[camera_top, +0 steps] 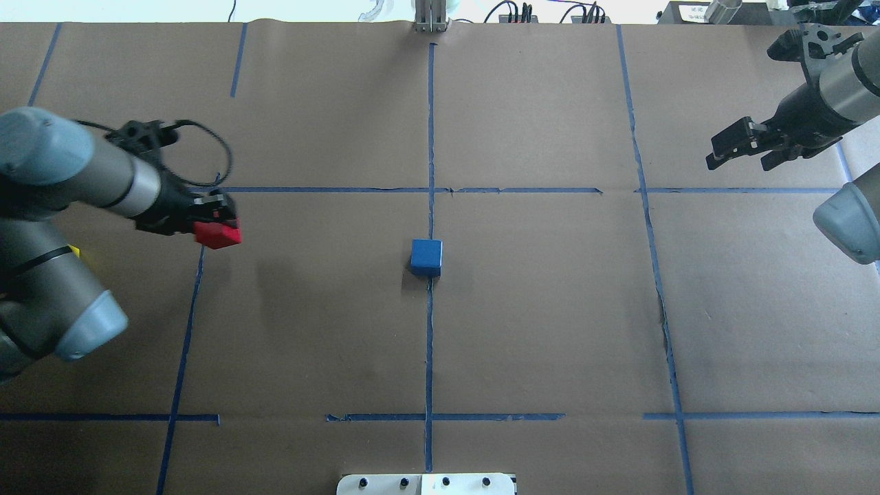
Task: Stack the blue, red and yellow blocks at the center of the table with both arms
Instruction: 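Carry the red cube with the left gripper above the blue cube, then lower the red cube onto the blue cube and open the left gripper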
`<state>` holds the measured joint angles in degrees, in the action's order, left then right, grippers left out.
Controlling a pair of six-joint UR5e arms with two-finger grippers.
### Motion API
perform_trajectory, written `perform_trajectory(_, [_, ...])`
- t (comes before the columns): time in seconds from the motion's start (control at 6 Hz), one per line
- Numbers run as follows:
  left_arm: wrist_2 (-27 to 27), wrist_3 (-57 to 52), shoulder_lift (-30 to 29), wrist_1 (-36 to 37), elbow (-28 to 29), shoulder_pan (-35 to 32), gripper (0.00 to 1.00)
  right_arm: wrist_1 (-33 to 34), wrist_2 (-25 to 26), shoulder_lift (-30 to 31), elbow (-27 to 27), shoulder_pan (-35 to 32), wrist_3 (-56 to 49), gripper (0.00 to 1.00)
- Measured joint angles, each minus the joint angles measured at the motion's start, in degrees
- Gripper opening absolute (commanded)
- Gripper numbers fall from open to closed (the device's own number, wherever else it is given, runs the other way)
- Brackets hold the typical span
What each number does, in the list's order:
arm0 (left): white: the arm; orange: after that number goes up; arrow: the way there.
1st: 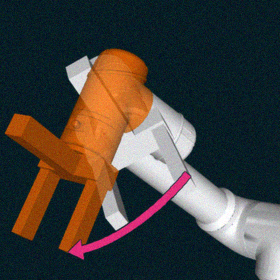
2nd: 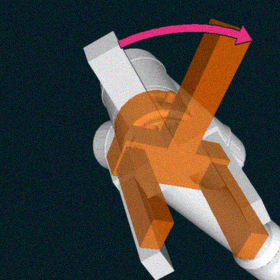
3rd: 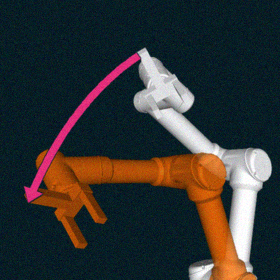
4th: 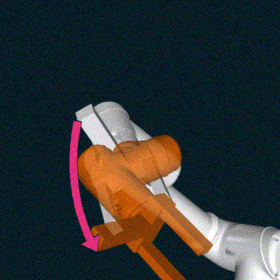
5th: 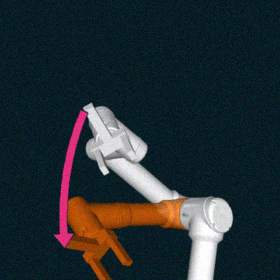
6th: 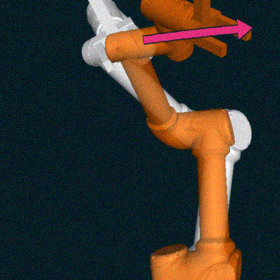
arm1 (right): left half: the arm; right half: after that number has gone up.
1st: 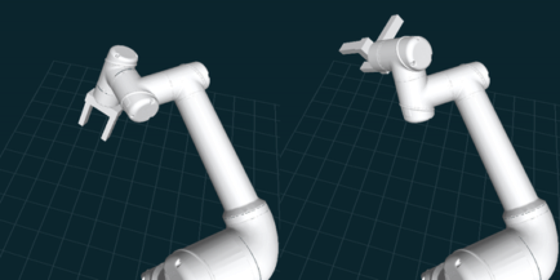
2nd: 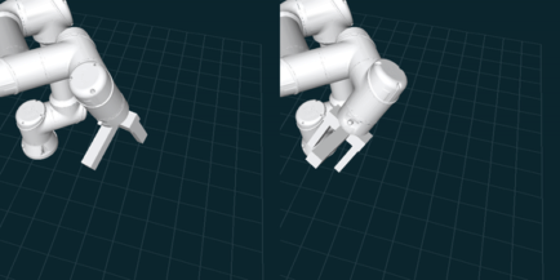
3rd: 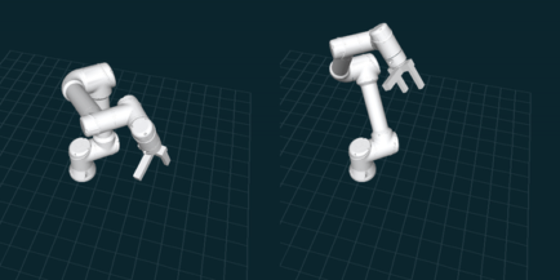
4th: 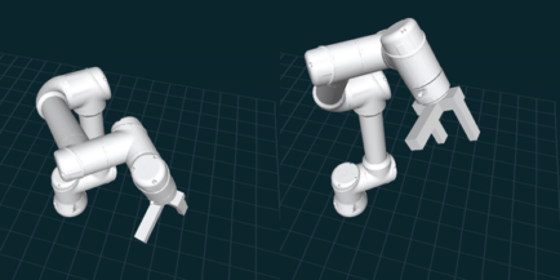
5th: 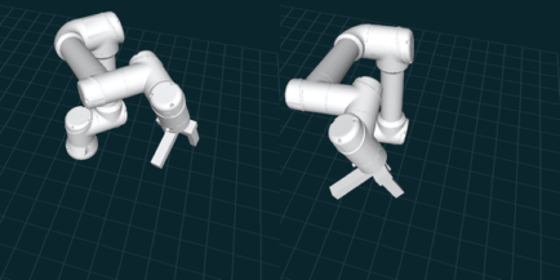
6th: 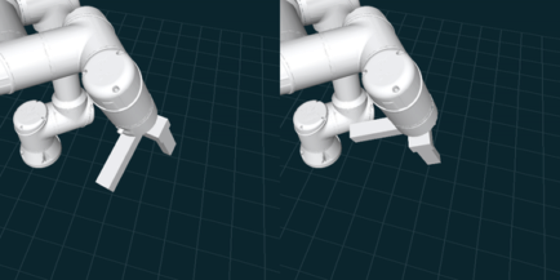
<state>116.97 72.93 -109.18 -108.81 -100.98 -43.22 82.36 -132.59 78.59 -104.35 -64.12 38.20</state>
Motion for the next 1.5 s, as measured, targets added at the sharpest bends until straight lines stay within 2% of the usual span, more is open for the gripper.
perform_trajectory(0.17, [-0.32,-0.91,-11.43,9.03,1.84,4.15,0.00,-0.01,-0.02,1.07,0.01,-0.85,-1.00,1.00])
perform_trajectory(0.33, [-1.28,-1.71,-20.99,12.99,5.63,7.55,0.00,0.04,-0.06,2.08,0.05,-1.49,-2.48,1.00])
perform_trajectory(0.5, [-2.36,-1.99,-28.16,15.24,10.40,9.01,0.00,0.02,-0.77,2.98,0.07,-1.80,-3.31,1.00])
perform_trajectory(0.67, [-3.76,-2.38,-31.91,16.76,14.13,10.02,0.00,-0.05,-1.90,3.68,0.07,-1.91,-3.56,1.00])
perform_trajectory(1.0, [-6.06,-3.07,-33.18,17.57,17.49,11.69,0.00,-0.09,-2.76,4.07,0.24,-1.96,-3.65,1.00])
perform_trajectory(1.5, [-8.84,-3.17,-33.43,17.49,19.40,12.47,0.00,-0.10,-2.84,4.16,0.14,-1.97,-3.63,1.00])
